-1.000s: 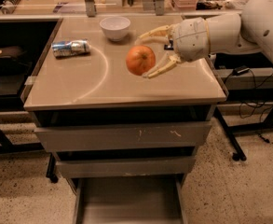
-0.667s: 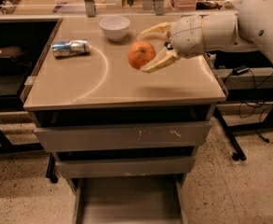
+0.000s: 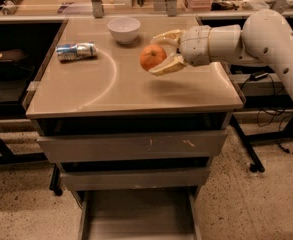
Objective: Pick orange from bottom drawer and place on counter
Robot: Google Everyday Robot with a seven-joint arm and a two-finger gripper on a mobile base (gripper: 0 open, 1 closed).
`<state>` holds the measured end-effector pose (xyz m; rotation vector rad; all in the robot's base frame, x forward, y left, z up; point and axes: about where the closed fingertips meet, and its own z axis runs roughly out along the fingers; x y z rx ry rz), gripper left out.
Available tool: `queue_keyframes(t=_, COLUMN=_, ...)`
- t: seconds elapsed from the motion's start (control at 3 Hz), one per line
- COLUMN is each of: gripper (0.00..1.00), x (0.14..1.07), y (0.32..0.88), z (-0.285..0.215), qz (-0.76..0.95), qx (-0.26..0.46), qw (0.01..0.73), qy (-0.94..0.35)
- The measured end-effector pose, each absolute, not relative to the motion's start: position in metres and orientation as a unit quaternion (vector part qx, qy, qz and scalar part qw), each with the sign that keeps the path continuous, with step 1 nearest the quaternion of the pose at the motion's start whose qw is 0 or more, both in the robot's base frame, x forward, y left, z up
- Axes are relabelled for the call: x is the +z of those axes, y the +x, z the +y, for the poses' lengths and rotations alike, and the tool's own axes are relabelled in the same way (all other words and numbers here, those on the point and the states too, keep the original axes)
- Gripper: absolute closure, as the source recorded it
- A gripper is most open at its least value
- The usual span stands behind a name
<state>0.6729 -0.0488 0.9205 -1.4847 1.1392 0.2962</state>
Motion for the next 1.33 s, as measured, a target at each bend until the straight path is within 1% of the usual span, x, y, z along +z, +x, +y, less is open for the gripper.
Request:
queue_keyframes(t=0.33, gripper=1.00, x=0.927, y=0.696, z=-0.055, qz=0.495, qx=0.114, qw=0.620, qy=-0.598)
queue_keyframes(t=0.67, gripper=1.00, x=0.928, y=0.707, z=-0.055, qz=0.510, qx=0.111, qw=0.636, qy=-0.568)
queue_keyframes(t=1.0, gripper=1.00, x=0.922, y=0.710, z=-0.062, qz=0.549, qx=0.110, qw=0.642, qy=-0.524)
queue_keyframes(t=1.33, gripper=1.00, x=0.909, y=0.711, z=-0.063, qz=0.590, qx=0.116, qw=0.627, qy=-0.494)
